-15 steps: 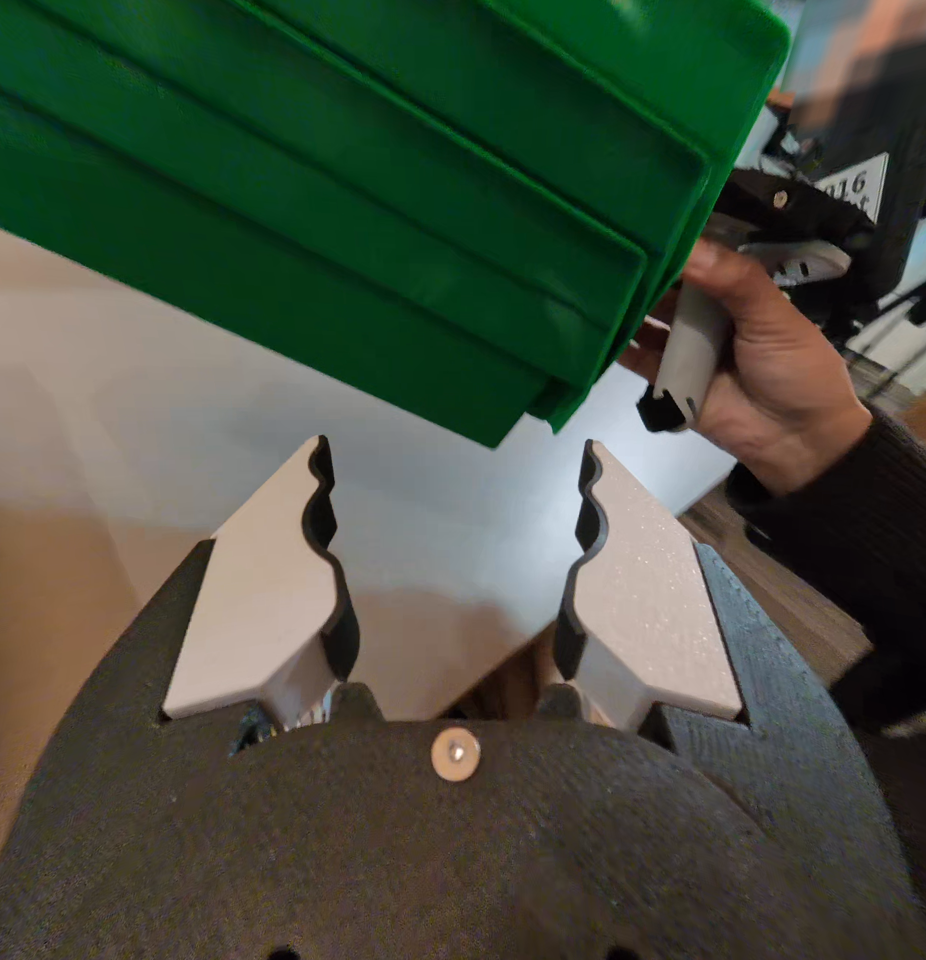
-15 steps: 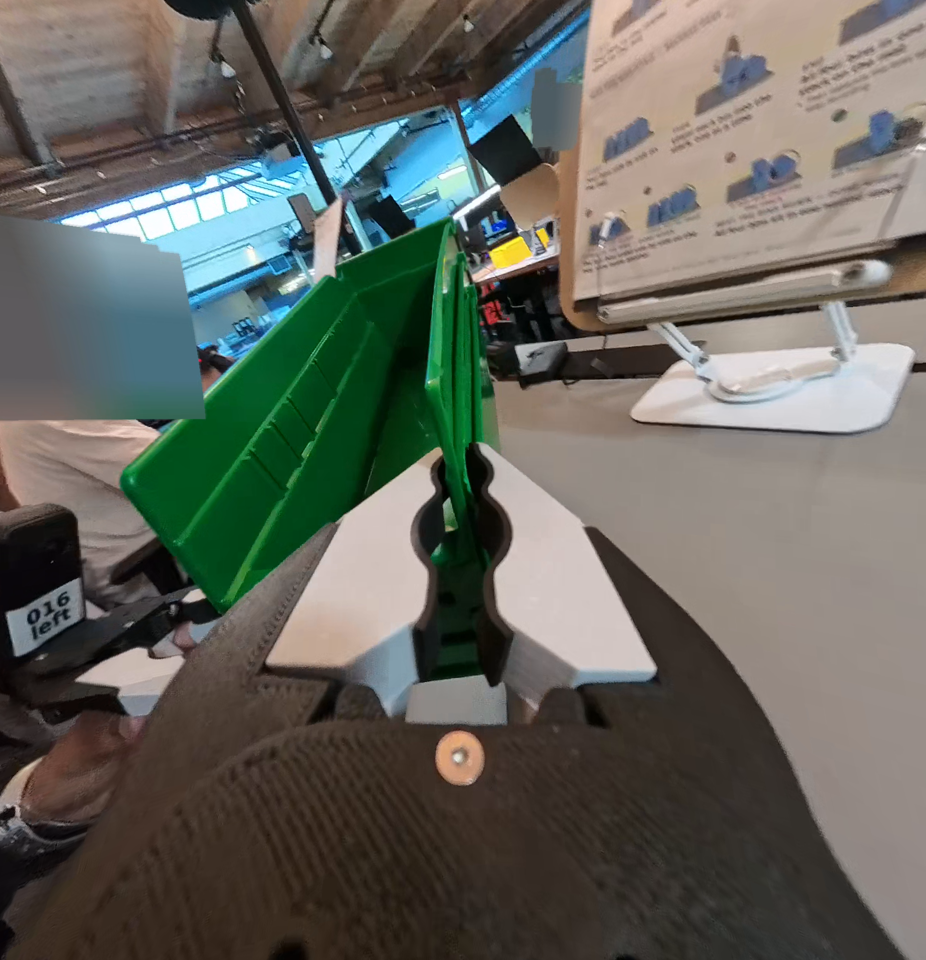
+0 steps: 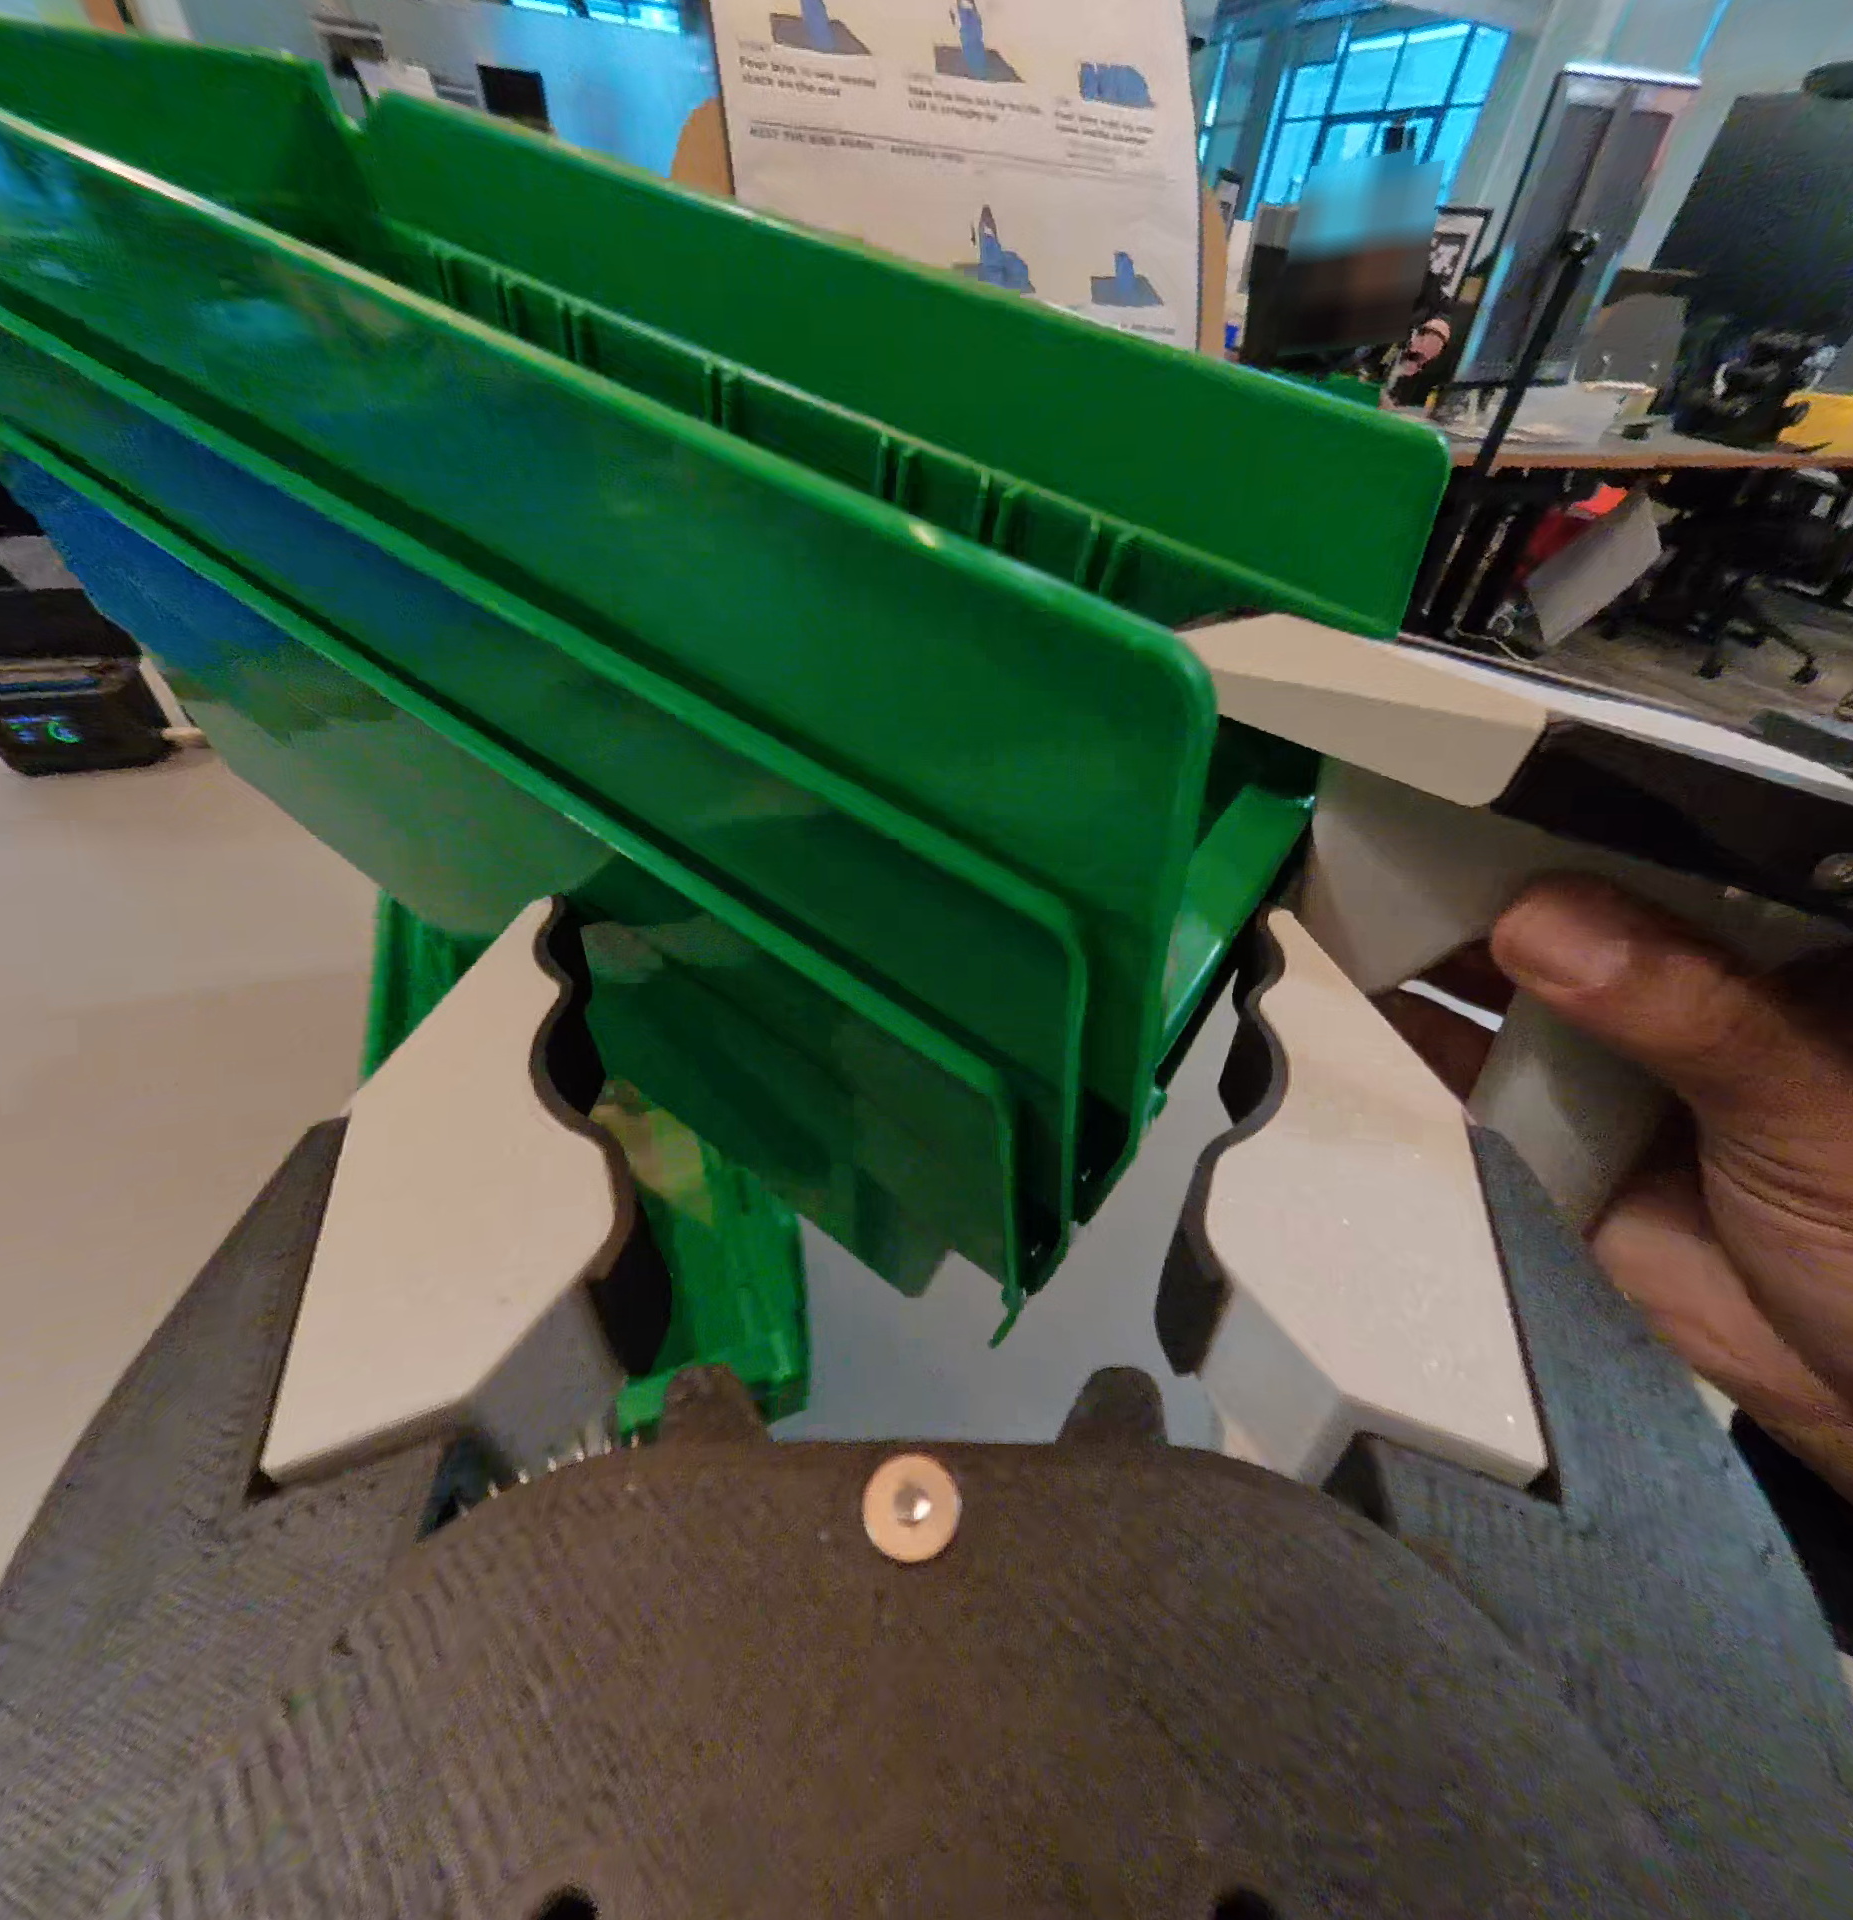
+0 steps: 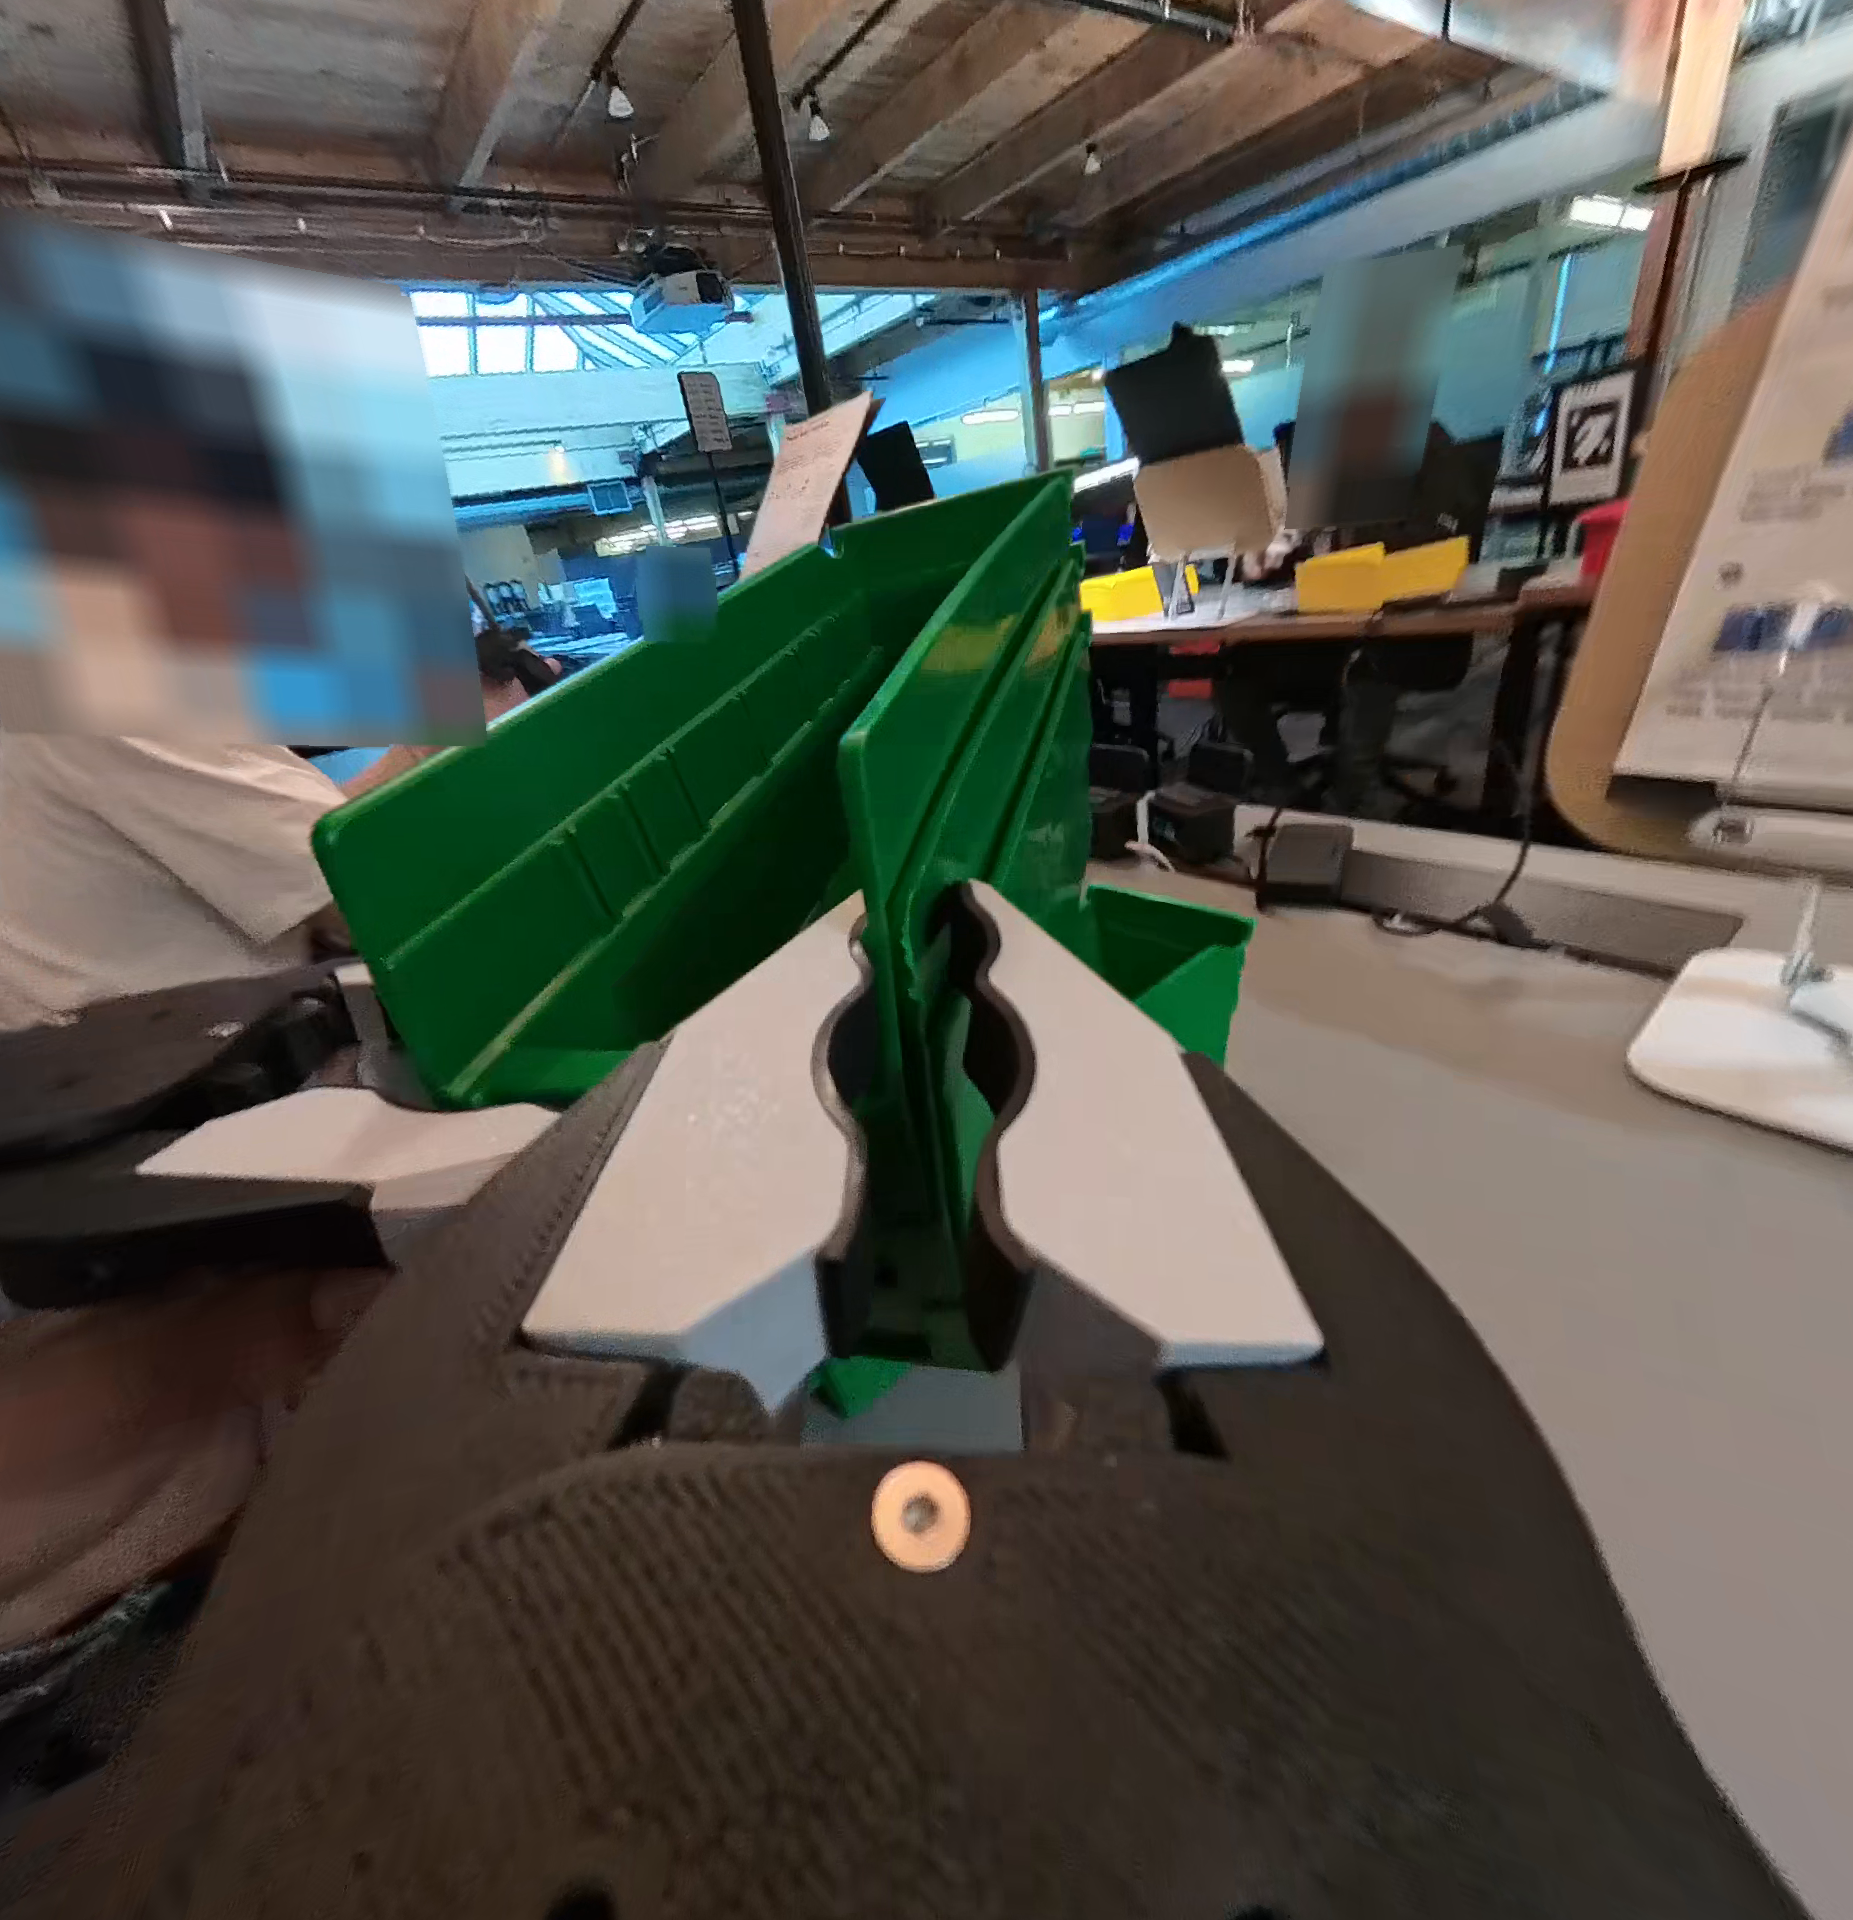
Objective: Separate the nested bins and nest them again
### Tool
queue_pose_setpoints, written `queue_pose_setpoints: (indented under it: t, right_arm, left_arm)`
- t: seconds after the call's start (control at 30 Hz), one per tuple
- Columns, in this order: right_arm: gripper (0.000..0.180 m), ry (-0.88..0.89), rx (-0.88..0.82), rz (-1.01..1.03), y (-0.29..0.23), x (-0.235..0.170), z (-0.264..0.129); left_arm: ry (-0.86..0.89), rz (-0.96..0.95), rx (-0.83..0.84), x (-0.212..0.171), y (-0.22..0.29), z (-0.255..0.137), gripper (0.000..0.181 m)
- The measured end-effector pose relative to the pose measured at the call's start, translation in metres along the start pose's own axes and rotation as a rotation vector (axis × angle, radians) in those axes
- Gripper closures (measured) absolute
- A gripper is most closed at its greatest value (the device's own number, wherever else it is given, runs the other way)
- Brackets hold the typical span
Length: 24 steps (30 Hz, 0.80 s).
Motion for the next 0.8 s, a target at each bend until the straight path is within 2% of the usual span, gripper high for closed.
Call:
queue_pose_setpoints:
  t: [0.13,0.3,0.53,0.8]
  right_arm:
    - [0.168,0.012,-0.017,-0.105,-0.027,0.006,0.024]
    - [0.161,0.006,-0.006,-0.128,-0.044,0.003,0.041]
    - [0.156,-0.023,-0.008,-0.126,-0.044,-0.020,0.049]
    - [0.151,-0.005,0.009,-0.134,-0.053,-0.023,0.057]
  left_arm:
    - [-0.049,0.019,-0.080,0.014,-0.037,-0.010,0.058]
    - [-0.139,0.026,-0.227,0.023,-0.074,-0.009,0.057]
    - [-0.238,0.074,-0.325,0.019,-0.099,0.007,0.058]
    - [-0.255,0.079,-0.405,0.024,-0.118,0.007,0.059]
Point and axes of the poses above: each gripper's, where its closed fingertips meet, z out along the fingers, x out of its top, y = z × x across the jaws, the point moved 10 cm from there along -z, back along the fingers, and after that the axes turned 11 degrees about -z, right-handed, at the moved point
